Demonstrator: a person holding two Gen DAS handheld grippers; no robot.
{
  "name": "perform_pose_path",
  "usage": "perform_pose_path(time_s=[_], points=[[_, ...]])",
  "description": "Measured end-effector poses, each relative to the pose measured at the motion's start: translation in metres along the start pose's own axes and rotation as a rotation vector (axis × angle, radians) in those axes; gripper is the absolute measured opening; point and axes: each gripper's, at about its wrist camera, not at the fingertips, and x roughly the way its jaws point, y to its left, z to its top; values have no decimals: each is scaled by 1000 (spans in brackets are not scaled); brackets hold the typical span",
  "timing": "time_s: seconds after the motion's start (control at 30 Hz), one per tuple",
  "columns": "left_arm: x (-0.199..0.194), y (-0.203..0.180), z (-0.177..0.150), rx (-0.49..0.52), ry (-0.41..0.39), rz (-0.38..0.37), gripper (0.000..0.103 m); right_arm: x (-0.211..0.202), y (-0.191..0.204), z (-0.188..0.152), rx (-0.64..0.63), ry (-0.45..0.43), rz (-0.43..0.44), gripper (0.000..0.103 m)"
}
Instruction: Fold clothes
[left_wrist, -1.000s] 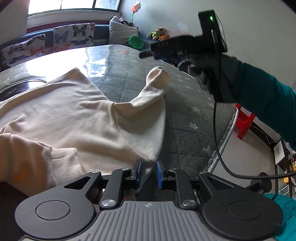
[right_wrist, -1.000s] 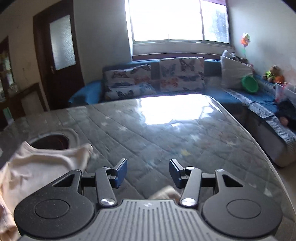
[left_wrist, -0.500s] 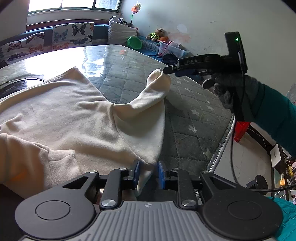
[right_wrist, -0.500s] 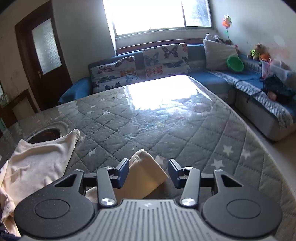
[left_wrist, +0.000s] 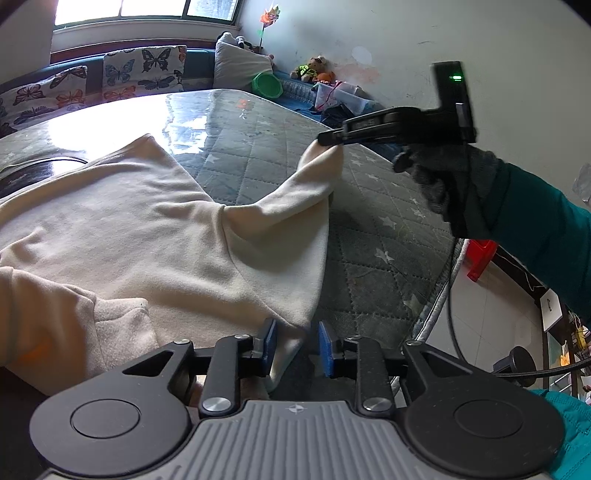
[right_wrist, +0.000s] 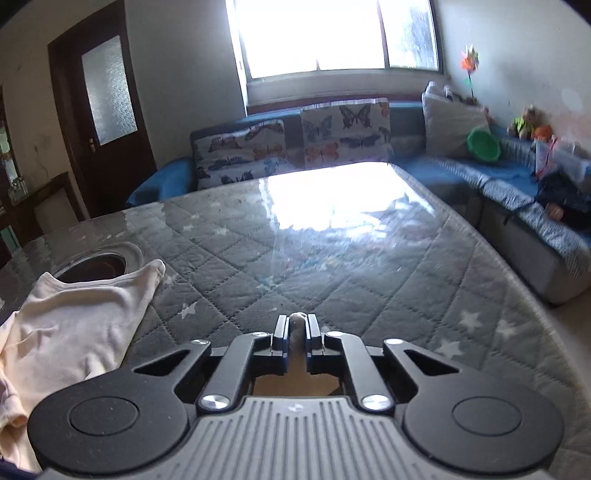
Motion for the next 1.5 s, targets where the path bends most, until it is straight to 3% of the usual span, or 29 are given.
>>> perform_pose_path(time_s=[0.2,0.37,0.5,0.6,0.73,0.93,1.03,1.17,1.3,1.43,1.5], points=[[1,3,-1,8,1,-15,28,-41,19,30,-72,-86,1,7],[0,4,-3,-9,-9,-20,28,9,32,65,-40,-108,10,16],[-1,6,-4,-20,-13,-19,28,28,27,74,-1,-103,12,17],[-1,8,-3,-23,-15,-26,28,23,21,63,-22,-87,-11,17],[-1,9,-4,-21,-17,-31,28,25,0,36,-4,12,-58,17],[-1,8,-4,-25,-18,-26,28,47,-8,-6,72,121,-35,17],[-1,7,-4,-25,-17,-22,28,54,-4,-16,78,101,-37,16],[-1,6,-4,-21,-16,-20,28,45,1,-20,66,62,-48,4],[-1,7,-3,-16,-15,-22,28,10,5,-15,-4,8,-150,4],[0,8,-4,-10,-17,-29,28,-10,5,-29,-47,65,-247,6],[-1,8,-4,-8,-16,-30,28,-11,9,-29,-67,62,-214,13]])
